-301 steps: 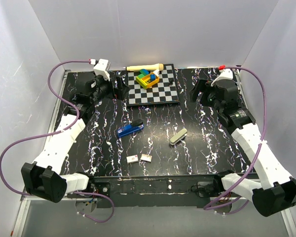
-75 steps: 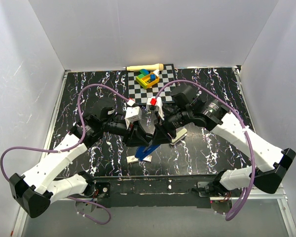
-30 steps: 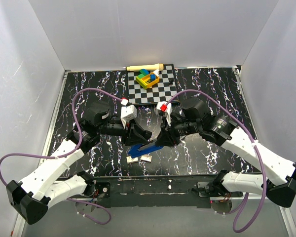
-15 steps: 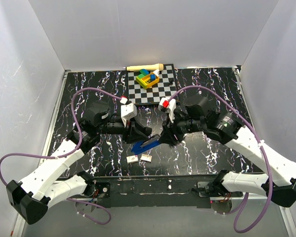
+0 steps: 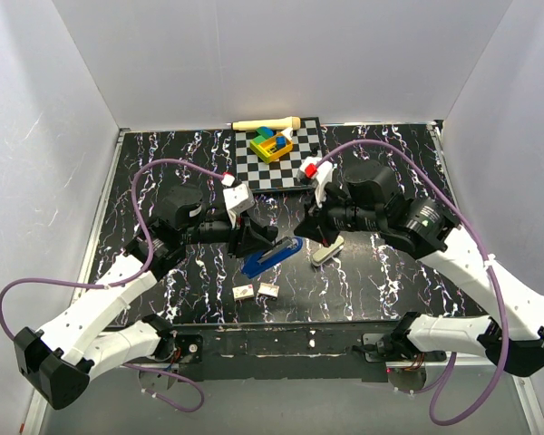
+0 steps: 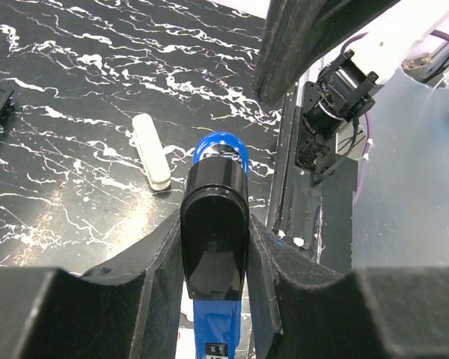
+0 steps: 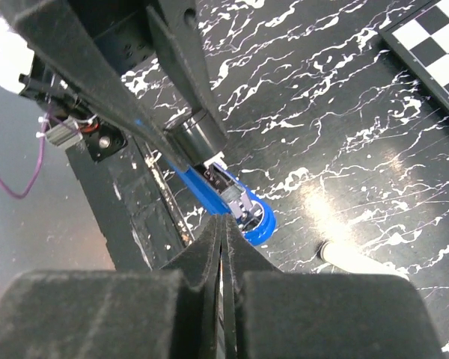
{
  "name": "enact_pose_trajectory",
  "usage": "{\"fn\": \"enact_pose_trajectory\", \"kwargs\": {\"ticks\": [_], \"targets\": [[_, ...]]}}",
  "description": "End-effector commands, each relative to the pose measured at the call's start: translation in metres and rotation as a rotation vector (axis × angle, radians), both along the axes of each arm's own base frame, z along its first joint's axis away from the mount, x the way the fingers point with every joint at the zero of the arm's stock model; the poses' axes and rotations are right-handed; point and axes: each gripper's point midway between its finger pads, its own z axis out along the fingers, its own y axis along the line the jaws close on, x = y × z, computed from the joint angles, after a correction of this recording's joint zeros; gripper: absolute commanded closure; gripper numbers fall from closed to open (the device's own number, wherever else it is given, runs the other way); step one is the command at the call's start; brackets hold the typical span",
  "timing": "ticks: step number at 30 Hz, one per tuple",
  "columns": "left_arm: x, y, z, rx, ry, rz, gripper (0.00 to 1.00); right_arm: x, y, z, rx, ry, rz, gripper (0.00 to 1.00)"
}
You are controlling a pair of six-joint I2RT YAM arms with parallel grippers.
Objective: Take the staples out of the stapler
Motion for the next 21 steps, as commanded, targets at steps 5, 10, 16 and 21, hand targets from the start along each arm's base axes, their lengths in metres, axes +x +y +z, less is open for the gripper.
{"fn": "enact_pose_trajectory", "kwargs": {"ticks": [5,10,16,21], "targets": [[0.014,-0.002,0.029,-0.072,-0.046,0.065,1.0,0.032,0.027,0.019,0.094,-0.006,-0.117,0.99],[0.017,-0.001,0.034,-0.086,-0.049,0.089,1.0,0.043,0.04,0.008,0.097,0.029,-0.151,0.99],[0.024,0.001,0.035,-0.089,-0.056,0.137,1.0,0.052,0.045,-0.008,0.059,0.058,-0.184,0.99],[0.033,0.002,0.035,-0.085,-0.056,0.178,1.0,0.056,0.047,-0.024,0.034,0.086,-0.216,0.99]]}}
